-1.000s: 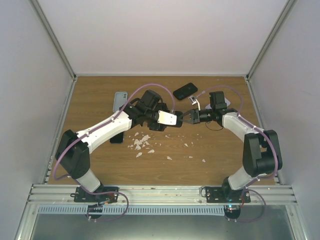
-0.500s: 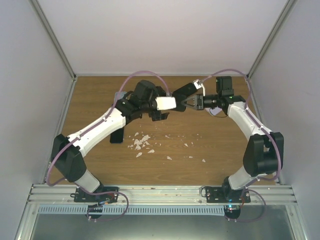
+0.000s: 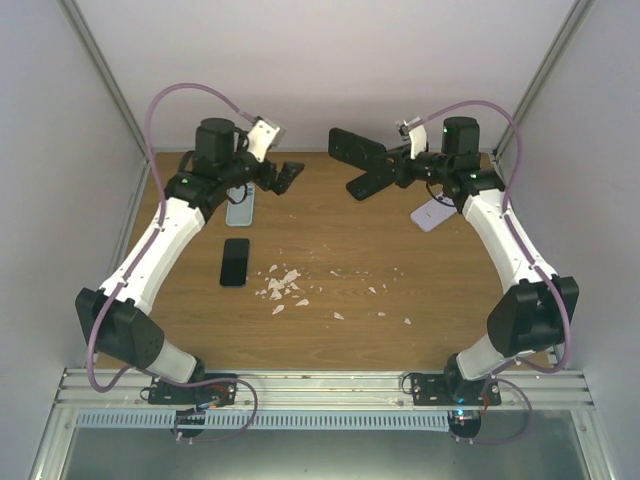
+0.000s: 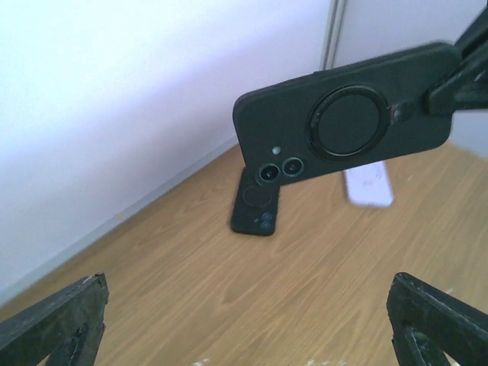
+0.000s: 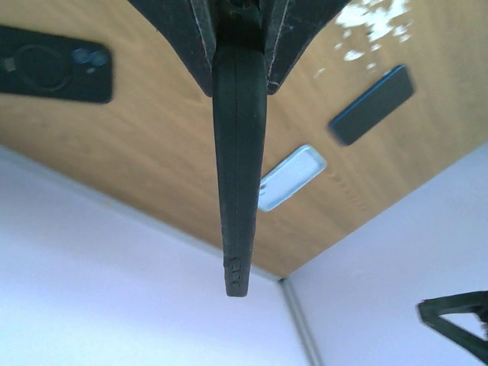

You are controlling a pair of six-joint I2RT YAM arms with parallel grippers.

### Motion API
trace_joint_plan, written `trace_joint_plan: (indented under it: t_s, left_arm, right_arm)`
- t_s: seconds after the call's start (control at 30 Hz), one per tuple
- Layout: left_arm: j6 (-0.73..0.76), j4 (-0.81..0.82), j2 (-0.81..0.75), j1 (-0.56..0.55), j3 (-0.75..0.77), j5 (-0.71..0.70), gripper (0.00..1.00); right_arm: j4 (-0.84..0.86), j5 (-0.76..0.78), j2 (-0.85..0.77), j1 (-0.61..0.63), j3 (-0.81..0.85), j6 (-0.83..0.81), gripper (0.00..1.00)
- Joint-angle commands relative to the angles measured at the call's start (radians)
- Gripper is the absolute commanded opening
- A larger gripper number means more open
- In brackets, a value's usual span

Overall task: Take the phone out of the phone case
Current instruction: Adjust the phone.

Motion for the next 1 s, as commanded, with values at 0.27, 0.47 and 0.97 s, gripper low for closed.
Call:
trace_joint_plan:
  t_s: [0.27,0.47,0.97]
  left_arm:
    - [-0.71,0.256,-0.057,0.252,-0.064,0.355,0.99]
    - [-0.988,0.389,-0.056,0.328,-0.144,0.454,0.99]
    - [-1.136,0.436,0.002,0.346,-0.177,0.551,0.99]
  right_arm:
    - [0.222,0.647,-0.036,0.255,0.089,-0.317,0.0]
    - [0.303,0.883,-0.022,0.364,0.063,-0.444,0.0]
    - [0.805,1.339,-0.029,0.671,-0.229,-1.023,0.0]
